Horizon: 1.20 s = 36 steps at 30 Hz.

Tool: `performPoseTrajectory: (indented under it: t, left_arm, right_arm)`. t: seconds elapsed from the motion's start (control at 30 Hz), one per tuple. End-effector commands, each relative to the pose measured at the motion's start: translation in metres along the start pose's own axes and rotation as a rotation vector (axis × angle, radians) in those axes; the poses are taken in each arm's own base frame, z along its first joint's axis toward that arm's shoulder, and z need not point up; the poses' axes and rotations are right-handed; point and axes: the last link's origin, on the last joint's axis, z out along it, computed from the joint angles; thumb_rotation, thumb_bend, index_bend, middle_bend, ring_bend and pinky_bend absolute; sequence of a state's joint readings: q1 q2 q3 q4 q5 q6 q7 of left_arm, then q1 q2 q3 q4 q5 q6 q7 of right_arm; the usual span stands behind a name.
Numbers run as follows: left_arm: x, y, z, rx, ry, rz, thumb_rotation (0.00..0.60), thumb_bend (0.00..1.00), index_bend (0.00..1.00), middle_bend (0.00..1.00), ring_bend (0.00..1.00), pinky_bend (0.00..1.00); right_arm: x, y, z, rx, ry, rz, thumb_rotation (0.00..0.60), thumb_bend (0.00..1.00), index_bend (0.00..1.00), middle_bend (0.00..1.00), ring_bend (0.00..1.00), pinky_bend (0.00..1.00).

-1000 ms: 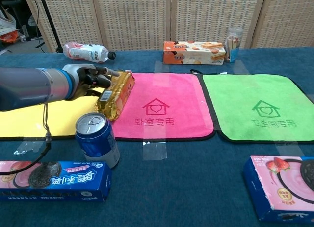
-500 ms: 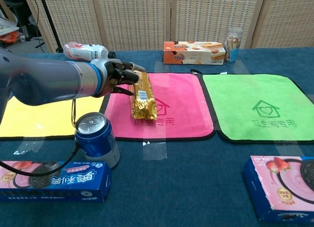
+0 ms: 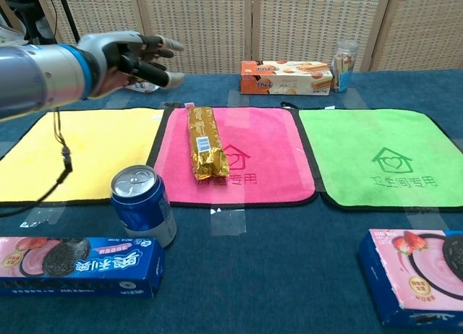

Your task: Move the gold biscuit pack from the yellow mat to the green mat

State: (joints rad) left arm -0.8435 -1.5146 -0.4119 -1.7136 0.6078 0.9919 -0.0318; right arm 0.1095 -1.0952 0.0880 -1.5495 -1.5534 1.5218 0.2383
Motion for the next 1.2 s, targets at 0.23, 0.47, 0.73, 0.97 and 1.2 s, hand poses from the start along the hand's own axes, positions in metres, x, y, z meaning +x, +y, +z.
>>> performPoseTrajectory:
  t: [0.23, 0.47, 0.73, 0.97, 1.2]
  left_arm:
    - [0.096, -0.038, -0.072, -0.006, 0.212, 0.484, 0.600, 0.00, 0.00, 0.00, 0.00, 0.00]
    - [0.133, -0.067, -0.124, 0.072, 0.358, 0.650, 0.600, 0.00, 0.00, 0.00, 0.00, 0.00]
    - [0.156, -0.103, -0.171, 0.179, 0.409, 0.669, 0.600, 0.00, 0.00, 0.00, 0.00, 0.00]
    - [0.170, -0.119, -0.194, 0.220, 0.426, 0.628, 0.600, 0.00, 0.00, 0.00, 0.00, 0.00]
    - [0.176, -0.118, -0.196, 0.221, 0.439, 0.622, 0.600, 0.00, 0.00, 0.00, 0.00, 0.00]
  right_arm:
    - [-0.007, -0.012, 0.017, 0.054, 0.020, -0.067, 0.600, 0.00, 0.00, 0.00, 0.00, 0.00]
    - [-0.003, -0.052, 0.057, 0.248, -0.048, -0.232, 0.600, 0.00, 0.01, 0.00, 0.00, 0.00]
    - [-0.013, -0.120, 0.117, 0.478, -0.240, -0.304, 0.600, 0.04, 0.09, 0.00, 0.00, 0.00]
    - [-0.042, -0.187, 0.160, 0.630, -0.331, -0.391, 0.600, 0.48, 0.15, 0.00, 0.00, 0.00]
    - [-0.085, -0.263, 0.188, 0.781, -0.333, -0.470, 0.600, 1.00, 0.21, 0.03, 0.00, 0.00]
